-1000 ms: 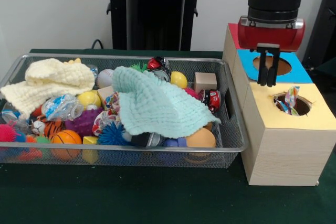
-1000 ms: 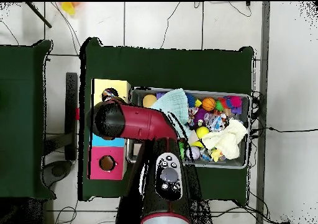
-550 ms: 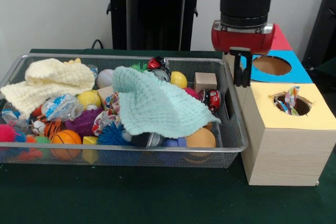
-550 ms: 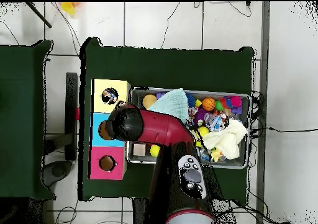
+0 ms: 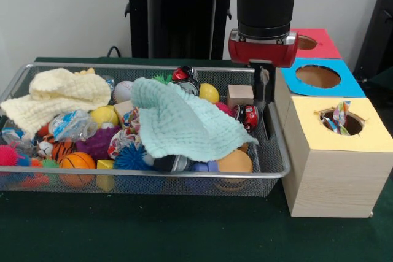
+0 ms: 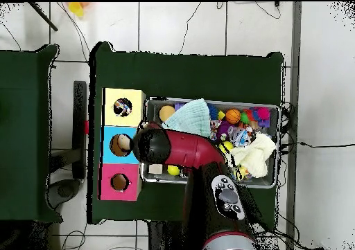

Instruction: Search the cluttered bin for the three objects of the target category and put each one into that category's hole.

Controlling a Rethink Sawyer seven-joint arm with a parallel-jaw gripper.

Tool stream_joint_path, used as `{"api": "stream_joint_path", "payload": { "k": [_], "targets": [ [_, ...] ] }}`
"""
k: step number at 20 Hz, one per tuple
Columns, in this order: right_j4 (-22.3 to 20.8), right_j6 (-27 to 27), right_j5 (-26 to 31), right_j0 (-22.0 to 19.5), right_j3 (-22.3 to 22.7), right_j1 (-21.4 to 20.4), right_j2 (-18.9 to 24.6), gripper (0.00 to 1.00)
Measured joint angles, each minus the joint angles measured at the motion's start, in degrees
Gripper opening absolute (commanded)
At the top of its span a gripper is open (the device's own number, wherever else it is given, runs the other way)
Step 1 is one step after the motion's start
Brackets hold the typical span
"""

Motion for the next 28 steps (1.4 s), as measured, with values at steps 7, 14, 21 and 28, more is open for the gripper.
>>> {"api": "stream_joint_path", "payload": {
  "k": [7, 14, 21, 28],
  "targets": [
    [-1.7, 0.0, 0.0, -0.1, 0.7, 0.0, 0.6, 1.0],
    [-3.3, 0.0, 0.0, -1.2, 1.3, -0.5, 1.6, 1.0],
    [-4.6, 0.0, 0.0, -7.0, 5.8, -4.4, 4.9, 1.0],
    [-10.4, 0.0, -0.1, -14.9, 11.4, -9.7, 6.9, 1.0]
  ]
}}
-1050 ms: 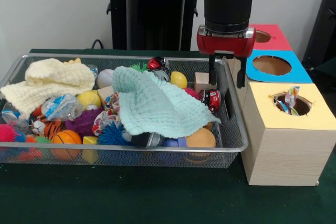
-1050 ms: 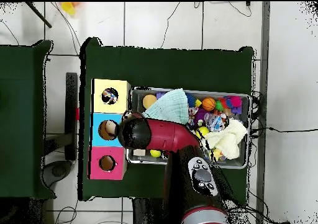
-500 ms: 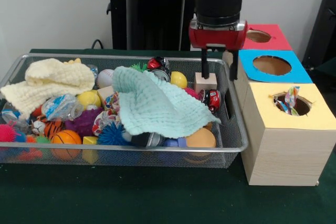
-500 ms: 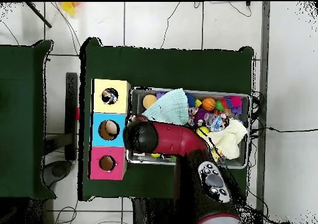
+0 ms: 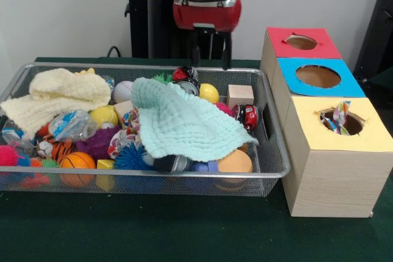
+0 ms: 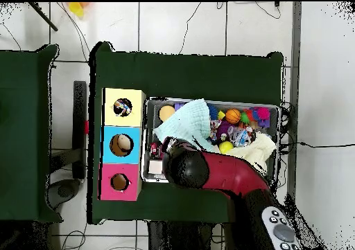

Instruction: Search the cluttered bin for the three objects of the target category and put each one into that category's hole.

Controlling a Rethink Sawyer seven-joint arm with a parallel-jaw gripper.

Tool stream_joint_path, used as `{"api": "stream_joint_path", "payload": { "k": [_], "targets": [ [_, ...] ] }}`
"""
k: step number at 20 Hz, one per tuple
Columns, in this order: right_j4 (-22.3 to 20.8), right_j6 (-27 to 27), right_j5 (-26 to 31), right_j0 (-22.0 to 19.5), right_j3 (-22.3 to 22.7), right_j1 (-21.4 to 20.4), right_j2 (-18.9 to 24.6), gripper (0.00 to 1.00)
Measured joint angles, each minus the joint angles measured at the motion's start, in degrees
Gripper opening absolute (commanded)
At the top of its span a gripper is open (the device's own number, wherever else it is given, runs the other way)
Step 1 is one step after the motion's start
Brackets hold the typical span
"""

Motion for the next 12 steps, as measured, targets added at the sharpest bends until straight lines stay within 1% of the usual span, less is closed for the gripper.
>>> {"api": "stream_joint_path", "payload": {
  "k": [3, 5, 6, 9, 10, 11, 12],
  "targets": [
    [-5.2, 0.0, -1.1, -0.9, 2.1, -0.2, 0.0, 1.0],
    [-7.1, 0.0, -2.1, -0.8, 3.2, -0.2, 0.0, 1.0],
    [-9.9, 0.0, -3.9, 0.0, 5.0, -0.2, -0.2, 1.0],
    [-11.8, 0.0, -6.0, 1.6, 6.7, 0.3, -0.7, 1.0],
    [-12.6, 0.0, -7.3, 2.5, 7.4, 0.7, -1.1, 1.0],
    [-13.6, 0.0, -10.1, 4.4, 8.5, 2.0, -1.9, 1.0],
    [-13.8, 0.0, -11.0, 4.9, 8.8, 2.5, -2.1, 1.0]
  ]
}}
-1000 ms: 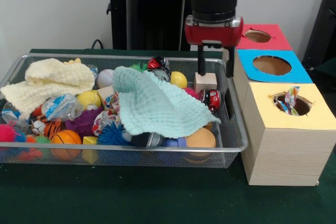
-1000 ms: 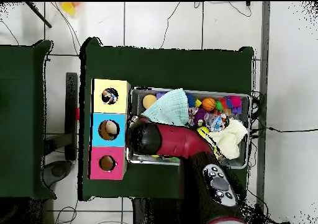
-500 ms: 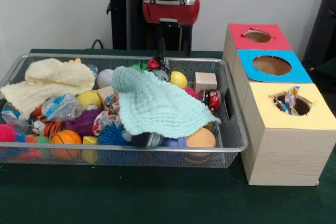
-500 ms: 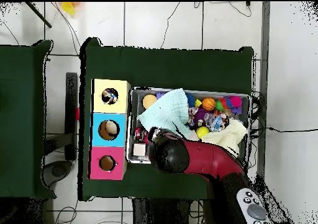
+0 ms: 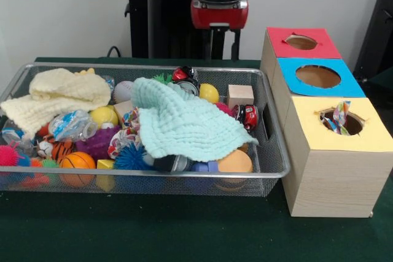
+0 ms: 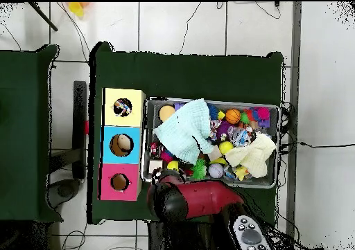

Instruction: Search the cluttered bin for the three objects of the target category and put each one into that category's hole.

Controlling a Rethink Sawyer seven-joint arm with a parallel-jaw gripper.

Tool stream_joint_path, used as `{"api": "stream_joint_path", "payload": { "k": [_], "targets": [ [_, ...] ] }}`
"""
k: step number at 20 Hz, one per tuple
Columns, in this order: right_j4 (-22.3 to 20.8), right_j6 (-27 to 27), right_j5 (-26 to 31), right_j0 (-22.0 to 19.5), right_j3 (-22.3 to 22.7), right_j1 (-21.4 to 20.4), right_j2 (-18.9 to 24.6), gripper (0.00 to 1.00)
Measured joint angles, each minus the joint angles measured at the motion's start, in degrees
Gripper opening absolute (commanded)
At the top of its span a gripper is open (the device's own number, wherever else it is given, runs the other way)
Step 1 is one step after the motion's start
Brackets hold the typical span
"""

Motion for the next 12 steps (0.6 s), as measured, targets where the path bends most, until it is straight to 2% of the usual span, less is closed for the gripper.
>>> {"api": "stream_joint_path", "payload": {
  "k": [3, 7, 9, 10, 12],
  "targets": [
    [-1.0, 0.0, -5.5, 0.7, 1.6, 3.5, -0.2, 1.0],
    [-2.9, 0.0, -9.8, -1.3, 2.9, 7.6, -0.1, 1.0],
    [-3.8, 0.0, -11.6, -3.7, 3.6, 8.4, 0.7, 1.0],
    [-4.5, 0.0, -12.8, -6.3, 4.4, 8.6, 2.0, 1.0],
    [-4.9, 0.0, -12.9, -8.1, 4.8, 8.7, 2.6, 1.0]
  ]
}}
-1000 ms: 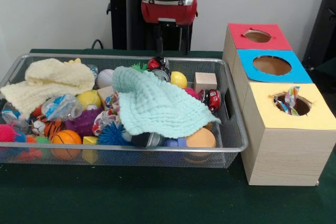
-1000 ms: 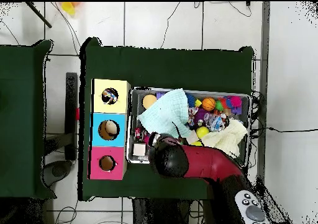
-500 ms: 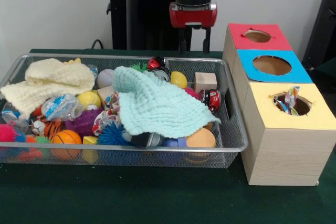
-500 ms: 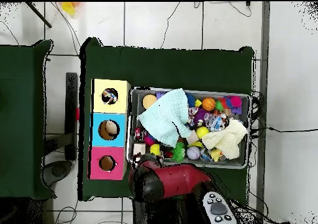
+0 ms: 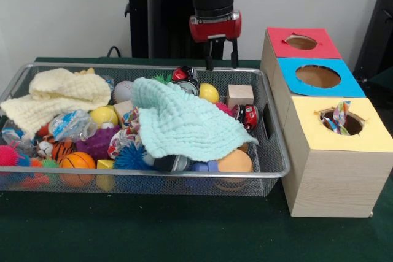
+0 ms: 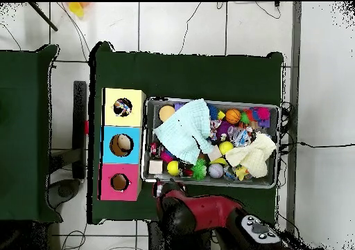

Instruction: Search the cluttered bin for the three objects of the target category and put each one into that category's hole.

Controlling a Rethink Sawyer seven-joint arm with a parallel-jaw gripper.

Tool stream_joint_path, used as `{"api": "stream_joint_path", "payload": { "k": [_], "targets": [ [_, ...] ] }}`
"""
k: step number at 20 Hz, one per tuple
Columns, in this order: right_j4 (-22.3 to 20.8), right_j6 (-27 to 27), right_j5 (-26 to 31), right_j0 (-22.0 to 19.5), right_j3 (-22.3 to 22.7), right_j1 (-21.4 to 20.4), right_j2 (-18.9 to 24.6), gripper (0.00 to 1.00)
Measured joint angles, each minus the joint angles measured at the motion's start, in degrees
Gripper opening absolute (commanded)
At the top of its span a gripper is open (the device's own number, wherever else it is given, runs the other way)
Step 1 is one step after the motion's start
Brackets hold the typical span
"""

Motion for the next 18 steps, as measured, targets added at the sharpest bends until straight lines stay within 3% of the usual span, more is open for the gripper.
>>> {"api": "stream_joint_path", "payload": {
  "k": [11, 18],
  "targets": [
    [-1.9, 0.0, 1.9, -7.9, 1.0, -0.4, 2.7, 1.0],
    [-1.1, 0.0, 10.6, -9.8, 3.5, -5.9, 5.2, 1.0]
  ]
}}
